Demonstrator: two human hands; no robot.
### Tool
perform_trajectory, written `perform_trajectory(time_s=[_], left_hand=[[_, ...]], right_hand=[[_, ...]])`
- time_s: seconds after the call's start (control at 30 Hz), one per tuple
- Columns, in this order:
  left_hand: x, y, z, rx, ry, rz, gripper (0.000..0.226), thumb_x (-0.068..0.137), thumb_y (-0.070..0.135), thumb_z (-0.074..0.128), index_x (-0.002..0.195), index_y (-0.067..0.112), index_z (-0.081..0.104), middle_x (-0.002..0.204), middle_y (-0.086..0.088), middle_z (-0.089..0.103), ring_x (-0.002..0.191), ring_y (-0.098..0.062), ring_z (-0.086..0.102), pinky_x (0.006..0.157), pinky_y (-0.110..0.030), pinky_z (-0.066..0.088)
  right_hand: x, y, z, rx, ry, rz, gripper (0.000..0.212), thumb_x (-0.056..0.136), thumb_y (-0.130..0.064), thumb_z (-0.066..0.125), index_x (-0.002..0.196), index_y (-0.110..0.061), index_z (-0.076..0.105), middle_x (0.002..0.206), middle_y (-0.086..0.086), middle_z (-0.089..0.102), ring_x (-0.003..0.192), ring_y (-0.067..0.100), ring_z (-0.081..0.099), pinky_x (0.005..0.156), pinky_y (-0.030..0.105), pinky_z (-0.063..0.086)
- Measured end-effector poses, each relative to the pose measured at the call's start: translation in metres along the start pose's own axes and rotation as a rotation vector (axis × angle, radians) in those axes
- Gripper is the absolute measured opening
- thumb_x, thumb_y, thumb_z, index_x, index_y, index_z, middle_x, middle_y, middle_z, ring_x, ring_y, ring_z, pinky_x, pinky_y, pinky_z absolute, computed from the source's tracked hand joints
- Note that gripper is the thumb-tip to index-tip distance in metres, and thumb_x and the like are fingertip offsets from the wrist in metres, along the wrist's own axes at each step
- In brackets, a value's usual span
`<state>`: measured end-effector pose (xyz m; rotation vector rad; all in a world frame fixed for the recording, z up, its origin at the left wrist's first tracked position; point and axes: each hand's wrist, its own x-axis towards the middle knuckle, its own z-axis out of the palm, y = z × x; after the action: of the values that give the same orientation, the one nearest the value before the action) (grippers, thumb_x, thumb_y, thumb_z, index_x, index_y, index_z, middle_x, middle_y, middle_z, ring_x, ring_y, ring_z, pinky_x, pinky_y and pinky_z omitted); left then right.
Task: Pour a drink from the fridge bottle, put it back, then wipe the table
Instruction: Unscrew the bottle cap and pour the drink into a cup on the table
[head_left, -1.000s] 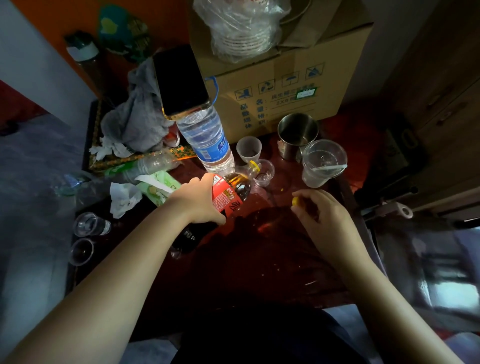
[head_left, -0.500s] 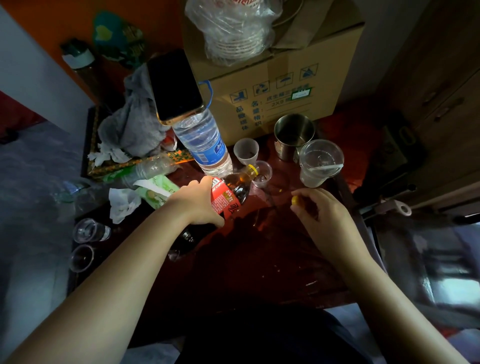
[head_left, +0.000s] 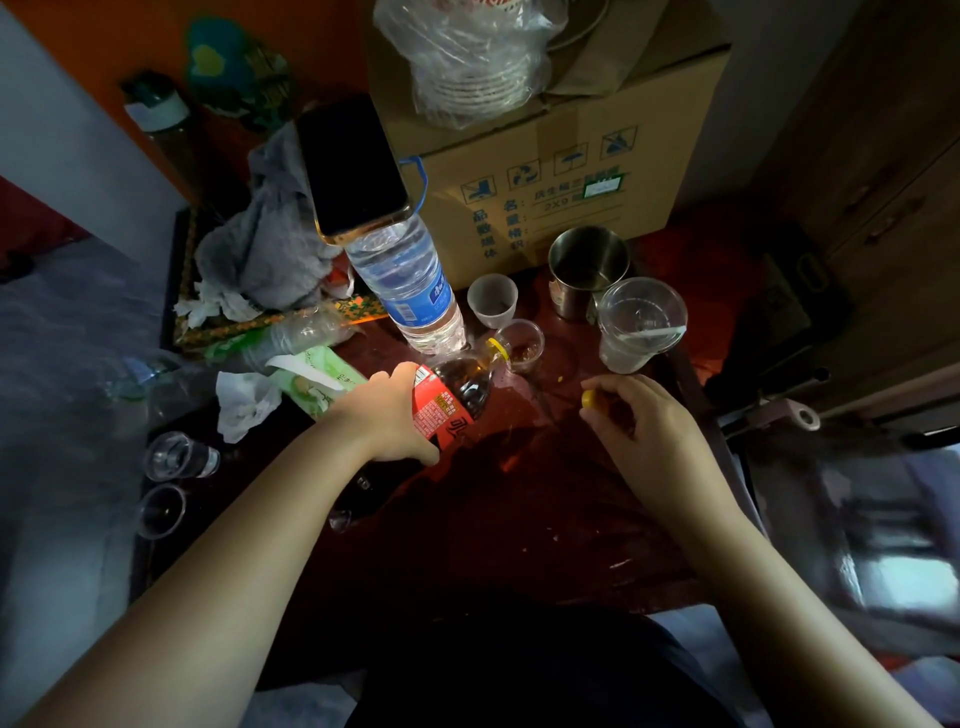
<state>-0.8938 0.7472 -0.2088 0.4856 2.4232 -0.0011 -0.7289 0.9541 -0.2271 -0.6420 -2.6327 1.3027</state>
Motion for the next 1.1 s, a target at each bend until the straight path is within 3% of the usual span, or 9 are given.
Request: perform_trajectory(time_s=[0.3, 0.5, 0.63, 0.8, 0.93, 1.1], left_hand=[[-0.012, -0.006, 0.013, -0.124, 0.026, 0.025, 0.098, 0.041, 0.047, 0.081, 0.126, 0.027, 0.036, 0.105, 0.000, 0.055, 0.095, -0.024, 0.058, 0.080, -0.043, 0.054], [-0.025, -0.006, 0.023, -0.301, 0.150, 0.108, 0.105, 0.046, 0.040, 0.084, 0.136, 0.031, 0.030, 0.111, 0.002, 0.051, 0.099, -0.018, 0.055, 0.084, -0.042, 0.052], [-0.039, -0.002, 0.030, -0.405, 0.251, 0.183, 0.104, 0.053, 0.035, 0.085, 0.139, 0.032, 0.027, 0.117, 0.005, 0.046, 0.107, -0.014, 0.049, 0.090, -0.034, 0.046], [-0.060, 0.002, 0.043, -0.558, 0.341, 0.228, 0.104, 0.056, 0.030, 0.085, 0.140, 0.038, 0.025, 0.121, 0.013, 0.040, 0.111, -0.005, 0.045, 0.091, -0.022, 0.038], [-0.074, 0.002, 0.053, -0.643, 0.379, 0.232, 0.100, 0.055, 0.031, 0.085, 0.136, 0.042, 0.027, 0.126, 0.012, 0.042, 0.117, -0.007, 0.044, 0.098, -0.029, 0.041], [-0.087, 0.004, 0.069, -0.700, 0.425, 0.175, 0.102, 0.057, 0.030, 0.085, 0.138, 0.041, 0.025, 0.129, 0.012, 0.040, 0.122, -0.007, 0.042, 0.099, -0.028, 0.040]], right_hand=[[-0.005, -0.007, 0.003, -0.015, -0.025, -0.005, 0.026, 0.088, -0.027, 0.064, 0.114, -0.024, 0.062, 0.106, -0.014, 0.058, 0.090, 0.001, 0.056, 0.070, 0.007, 0.039], [-0.005, -0.025, -0.007, 0.032, 0.003, -0.050, 0.025, 0.086, -0.025, 0.065, 0.111, -0.030, 0.062, 0.096, -0.020, 0.057, 0.088, -0.007, 0.052, 0.070, 0.004, 0.038], [0.004, -0.044, -0.019, 0.079, 0.007, -0.082, 0.024, 0.087, -0.026, 0.065, 0.109, -0.034, 0.062, 0.093, -0.022, 0.060, 0.088, -0.006, 0.055, 0.070, 0.005, 0.042], [0.018, -0.070, -0.028, 0.127, -0.009, -0.182, 0.024, 0.088, -0.021, 0.064, 0.111, -0.027, 0.063, 0.092, -0.026, 0.057, 0.088, -0.013, 0.056, 0.072, 0.001, 0.040], [0.024, -0.085, -0.026, 0.120, -0.061, -0.268, 0.027, 0.086, -0.019, 0.066, 0.113, -0.018, 0.066, 0.097, -0.011, 0.061, 0.087, -0.011, 0.055, 0.074, 0.001, 0.039], [0.026, -0.091, -0.015, 0.115, -0.215, -0.315, 0.028, 0.085, -0.020, 0.068, 0.112, -0.026, 0.065, 0.102, -0.004, 0.065, 0.092, -0.002, 0.058, 0.076, 0.002, 0.041]])
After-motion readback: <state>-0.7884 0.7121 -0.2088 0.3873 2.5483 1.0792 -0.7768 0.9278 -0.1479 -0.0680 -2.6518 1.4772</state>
